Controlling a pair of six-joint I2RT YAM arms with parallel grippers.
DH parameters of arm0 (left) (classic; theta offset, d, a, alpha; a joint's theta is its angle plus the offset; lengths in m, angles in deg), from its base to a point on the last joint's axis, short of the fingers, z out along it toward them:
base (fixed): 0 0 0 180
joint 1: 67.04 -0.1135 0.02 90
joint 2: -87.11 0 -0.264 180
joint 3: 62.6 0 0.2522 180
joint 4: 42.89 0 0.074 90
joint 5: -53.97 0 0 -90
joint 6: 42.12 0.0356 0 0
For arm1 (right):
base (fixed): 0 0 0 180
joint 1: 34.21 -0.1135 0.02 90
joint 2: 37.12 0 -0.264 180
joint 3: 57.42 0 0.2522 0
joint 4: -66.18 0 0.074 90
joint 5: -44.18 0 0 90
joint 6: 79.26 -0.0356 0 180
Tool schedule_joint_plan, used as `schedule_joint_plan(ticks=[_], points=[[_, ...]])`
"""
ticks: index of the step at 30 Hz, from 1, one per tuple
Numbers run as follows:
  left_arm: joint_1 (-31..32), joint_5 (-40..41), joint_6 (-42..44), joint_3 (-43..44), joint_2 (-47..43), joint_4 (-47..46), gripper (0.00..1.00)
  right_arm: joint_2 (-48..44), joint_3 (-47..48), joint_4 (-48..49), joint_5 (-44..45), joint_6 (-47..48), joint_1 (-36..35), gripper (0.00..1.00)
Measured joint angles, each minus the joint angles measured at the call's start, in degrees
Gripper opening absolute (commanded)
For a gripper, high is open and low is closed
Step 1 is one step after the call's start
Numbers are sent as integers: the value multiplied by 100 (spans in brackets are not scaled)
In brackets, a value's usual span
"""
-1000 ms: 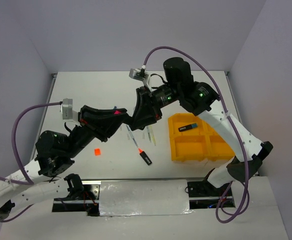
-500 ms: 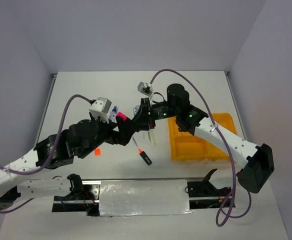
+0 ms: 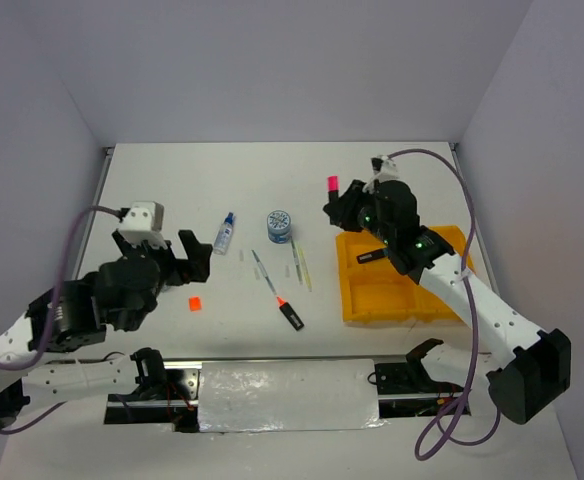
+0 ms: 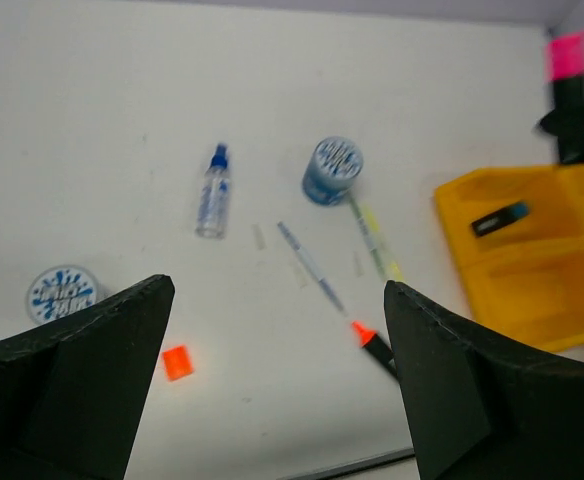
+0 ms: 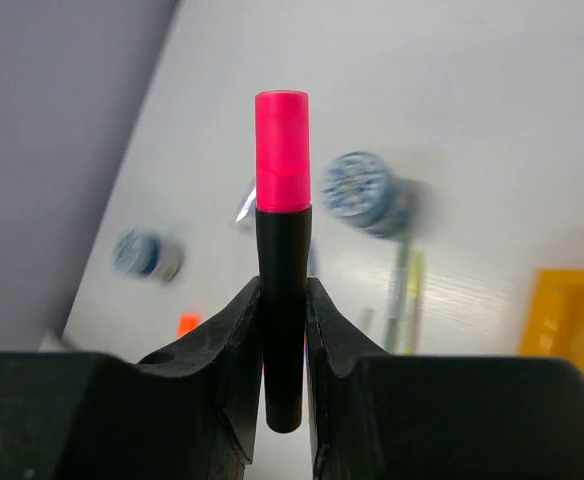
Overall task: Sort the stationery into containers
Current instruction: Place the pen in the storage box.
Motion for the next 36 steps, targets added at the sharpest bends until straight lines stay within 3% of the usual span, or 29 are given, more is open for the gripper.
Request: schedule_joint_plan(ticks=[7,14,18,20,26,32,36], points=[[0,-120,-15,-1788,-398,179,99,-492,-393,-1034,2809,-1475,243,9],[0,-173,-162,-1880,-354,310,99,-717,-1113,-1563,4400,-2889,284,10],[0,-136,-208,-1869,-304,354,99,-341,-1117,-1644,4710,-3289,299,11],[0,-120,-267,-1867,-251,374,99,-142,-1117,-1659,4780,-3469,308,18],[0,-103,-299,-1867,-162,393,99,138,-1141,-1639,4795,-3864,321,18],[0,-22,-310,-1867,-181,404,99,190,-1502,-1471,4765,-3998,321,41],[0,4,-310,-1867,-249,404,99,247,-1523,-1368,4680,-3943,328,65]])
